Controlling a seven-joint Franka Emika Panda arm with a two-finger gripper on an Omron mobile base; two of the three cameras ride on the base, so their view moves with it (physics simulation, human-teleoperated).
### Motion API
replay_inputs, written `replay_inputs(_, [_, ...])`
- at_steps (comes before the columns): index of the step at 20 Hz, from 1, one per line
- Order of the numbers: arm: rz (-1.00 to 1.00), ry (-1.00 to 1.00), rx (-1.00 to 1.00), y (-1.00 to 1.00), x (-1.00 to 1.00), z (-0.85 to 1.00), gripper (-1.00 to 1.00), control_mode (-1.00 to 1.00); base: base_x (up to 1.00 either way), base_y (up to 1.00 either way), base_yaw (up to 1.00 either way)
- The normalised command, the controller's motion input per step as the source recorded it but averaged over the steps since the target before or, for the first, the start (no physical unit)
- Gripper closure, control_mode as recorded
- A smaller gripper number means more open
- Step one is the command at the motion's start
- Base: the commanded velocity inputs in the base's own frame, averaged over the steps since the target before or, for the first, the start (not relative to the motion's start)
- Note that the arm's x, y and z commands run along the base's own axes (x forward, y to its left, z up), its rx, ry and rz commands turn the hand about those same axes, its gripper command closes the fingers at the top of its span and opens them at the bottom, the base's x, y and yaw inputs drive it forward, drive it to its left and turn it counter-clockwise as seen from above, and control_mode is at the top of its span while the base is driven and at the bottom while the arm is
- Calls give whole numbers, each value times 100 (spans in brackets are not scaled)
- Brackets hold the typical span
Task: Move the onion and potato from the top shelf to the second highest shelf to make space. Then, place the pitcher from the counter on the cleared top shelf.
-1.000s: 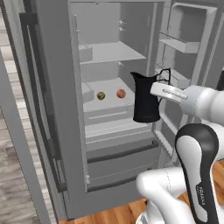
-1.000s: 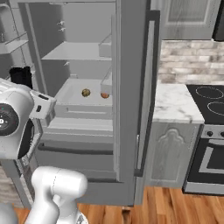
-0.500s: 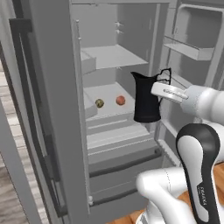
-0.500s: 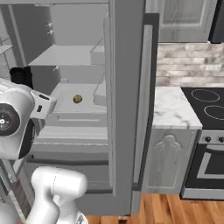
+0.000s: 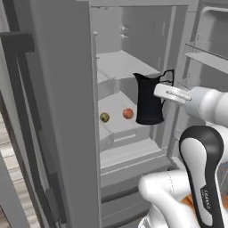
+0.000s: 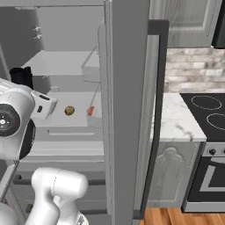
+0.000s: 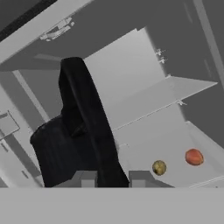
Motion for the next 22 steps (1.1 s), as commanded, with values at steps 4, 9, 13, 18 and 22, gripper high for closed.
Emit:
replay_inputs(4, [0, 0, 0, 0, 0, 0, 100, 100, 49, 32, -7])
replay_inputs(9, [0, 0, 0, 0, 0, 0, 100, 100, 39, 31, -3])
replay_inputs(13, [-1, 0, -1, 5, 5, 0, 100, -100, 11, 12, -1])
replay_inputs(18, [0, -3, 0, 2, 0, -2, 100, -100, 0, 0, 0])
replay_inputs(22, [0, -16, 0, 13, 0, 0, 100, -100, 0, 0, 0])
